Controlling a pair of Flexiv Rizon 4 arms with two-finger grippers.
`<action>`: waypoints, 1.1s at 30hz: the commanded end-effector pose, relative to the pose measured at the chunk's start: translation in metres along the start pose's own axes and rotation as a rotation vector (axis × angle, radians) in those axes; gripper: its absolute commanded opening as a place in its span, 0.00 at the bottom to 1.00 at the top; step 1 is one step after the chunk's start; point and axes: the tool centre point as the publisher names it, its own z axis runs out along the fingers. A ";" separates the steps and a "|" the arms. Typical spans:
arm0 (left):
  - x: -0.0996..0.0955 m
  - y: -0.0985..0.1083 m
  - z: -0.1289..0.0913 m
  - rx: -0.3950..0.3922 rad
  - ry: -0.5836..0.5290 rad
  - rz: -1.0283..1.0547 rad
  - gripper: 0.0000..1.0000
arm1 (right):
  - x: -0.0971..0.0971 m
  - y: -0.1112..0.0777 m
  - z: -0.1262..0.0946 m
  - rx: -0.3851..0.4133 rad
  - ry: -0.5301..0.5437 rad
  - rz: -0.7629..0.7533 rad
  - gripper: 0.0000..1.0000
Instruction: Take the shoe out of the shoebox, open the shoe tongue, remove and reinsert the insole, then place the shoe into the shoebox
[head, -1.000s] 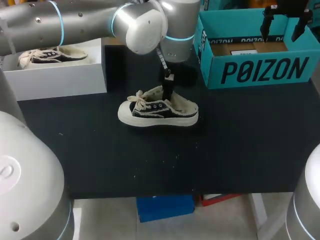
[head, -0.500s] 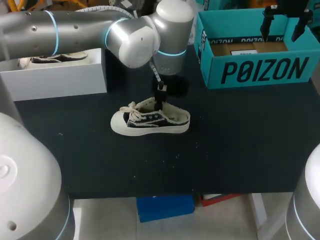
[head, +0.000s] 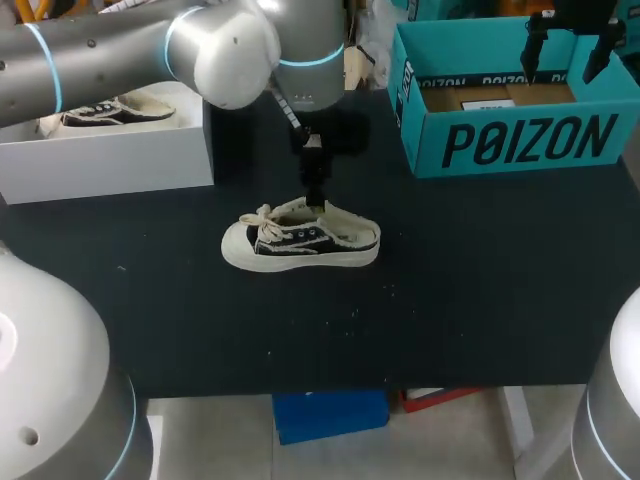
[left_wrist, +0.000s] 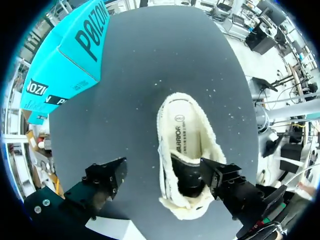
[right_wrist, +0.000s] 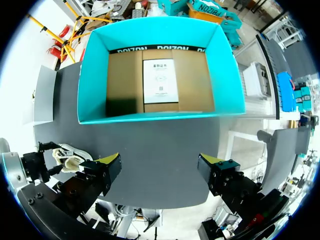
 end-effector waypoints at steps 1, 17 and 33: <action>0.027 0.031 -0.023 0.185 -0.061 -0.016 1.00 | 0.000 0.000 0.000 0.001 0.000 0.000 1.00; 0.075 0.112 -0.029 0.660 -0.162 -0.025 1.00 | 0.000 0.000 0.000 0.001 0.000 0.000 1.00; 0.075 0.112 -0.029 0.660 -0.162 -0.025 1.00 | 0.000 0.000 0.000 0.001 0.000 0.000 1.00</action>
